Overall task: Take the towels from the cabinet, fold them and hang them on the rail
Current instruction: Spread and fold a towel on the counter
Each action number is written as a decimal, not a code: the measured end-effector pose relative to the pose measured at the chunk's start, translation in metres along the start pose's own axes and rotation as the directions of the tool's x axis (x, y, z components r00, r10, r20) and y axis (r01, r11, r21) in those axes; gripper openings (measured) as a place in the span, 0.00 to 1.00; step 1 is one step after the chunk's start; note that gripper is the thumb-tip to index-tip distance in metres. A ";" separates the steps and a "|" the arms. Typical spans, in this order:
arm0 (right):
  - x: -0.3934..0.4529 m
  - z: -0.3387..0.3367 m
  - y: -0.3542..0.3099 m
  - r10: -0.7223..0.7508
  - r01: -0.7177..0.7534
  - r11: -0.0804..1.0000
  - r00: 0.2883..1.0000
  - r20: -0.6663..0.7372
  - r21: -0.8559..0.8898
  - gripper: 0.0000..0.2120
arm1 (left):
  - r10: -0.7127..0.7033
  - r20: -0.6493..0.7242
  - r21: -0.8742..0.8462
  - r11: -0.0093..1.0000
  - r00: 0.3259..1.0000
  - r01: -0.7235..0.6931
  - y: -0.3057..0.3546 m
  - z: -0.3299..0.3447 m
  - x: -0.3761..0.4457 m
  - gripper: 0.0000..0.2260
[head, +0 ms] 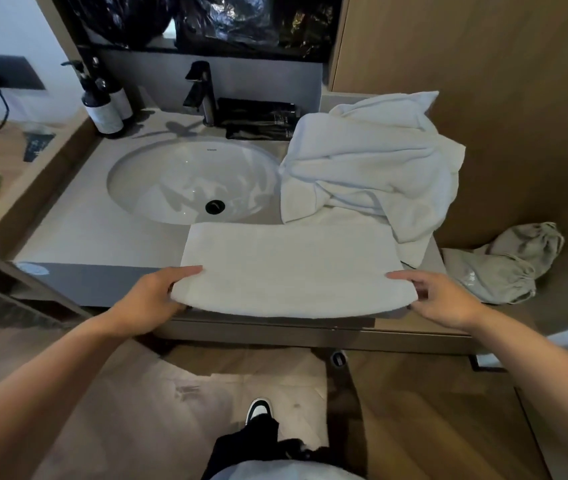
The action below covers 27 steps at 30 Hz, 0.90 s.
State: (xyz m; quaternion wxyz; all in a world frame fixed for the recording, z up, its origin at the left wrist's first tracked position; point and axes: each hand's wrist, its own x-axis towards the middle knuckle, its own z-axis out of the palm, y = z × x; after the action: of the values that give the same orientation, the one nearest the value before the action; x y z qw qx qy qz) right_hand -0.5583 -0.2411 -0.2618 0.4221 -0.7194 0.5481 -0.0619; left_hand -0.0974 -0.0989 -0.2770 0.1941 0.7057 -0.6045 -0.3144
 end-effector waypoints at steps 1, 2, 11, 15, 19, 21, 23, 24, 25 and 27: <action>0.003 -0.001 0.002 -0.023 0.023 1.000 0.999 -0.044 -0.009 0.22 | 0.026 -0.063 -0.004 1.000 0.998 -0.026 -0.001 0.000 0.001 0.31; 0.006 -0.002 0.003 -0.044 0.045 0.999 0.995 -0.086 0.009 0.21 | 0.052 -0.105 -0.010 0.999 0.993 -0.053 -0.002 0.000 0.002 0.32; 0.024 0.002 0.006 0.080 -0.034 0.986 0.954 -0.288 0.163 0.05 | -0.108 -0.248 -0.197 0.979 0.963 0.059 0.008 0.009 0.015 0.12; 0.033 0.013 -0.001 0.231 -0.085 0.893 0.930 -0.287 0.442 0.06 | -0.105 -0.351 -0.321 0.947 0.930 -0.014 0.011 0.012 0.031 0.11; 0.047 0.021 -0.006 0.218 -0.078 0.905 0.929 -0.298 0.419 0.07 | -0.251 -0.366 -0.509 0.860 0.896 0.034 0.019 0.018 0.049 0.09; 0.055 0.022 -0.008 0.188 -0.073 0.943 0.921 -0.340 0.324 0.07 | -0.290 -0.380 -0.521 0.852 0.879 0.056 0.019 0.023 0.058 0.09; 0.063 0.023 -0.012 0.161 -0.066 0.967 0.906 -0.391 0.247 0.07 | -0.306 -0.400 -0.462 0.881 0.864 0.098 0.015 0.027 0.066 0.13; 0.066 0.024 -0.014 0.157 -0.071 0.974 0.896 -0.416 0.215 0.10 | -0.299 -0.418 -0.411 0.904 0.858 0.115 0.011 0.028 0.070 0.18; 0.069 0.025 -0.015 0.156 -0.083 0.980 0.885 -0.438 0.183 0.13 | -0.281 -0.428 -0.357 0.926 0.859 0.125 0.008 0.028 0.074 0.21; 0.074 0.026 -0.013 0.166 -0.126 0.985 0.870 -0.464 0.115 0.16 | -0.263 -0.432 -0.272 0.950 0.863 0.154 0.006 0.026 0.082 0.22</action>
State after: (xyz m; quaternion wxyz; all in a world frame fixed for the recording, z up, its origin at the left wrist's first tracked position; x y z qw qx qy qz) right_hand -0.5051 -0.2892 -0.2968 0.3084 -0.6215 0.6841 -0.2251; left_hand -0.1132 -0.1772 -0.3089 0.3772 0.7946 -0.4199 -0.2236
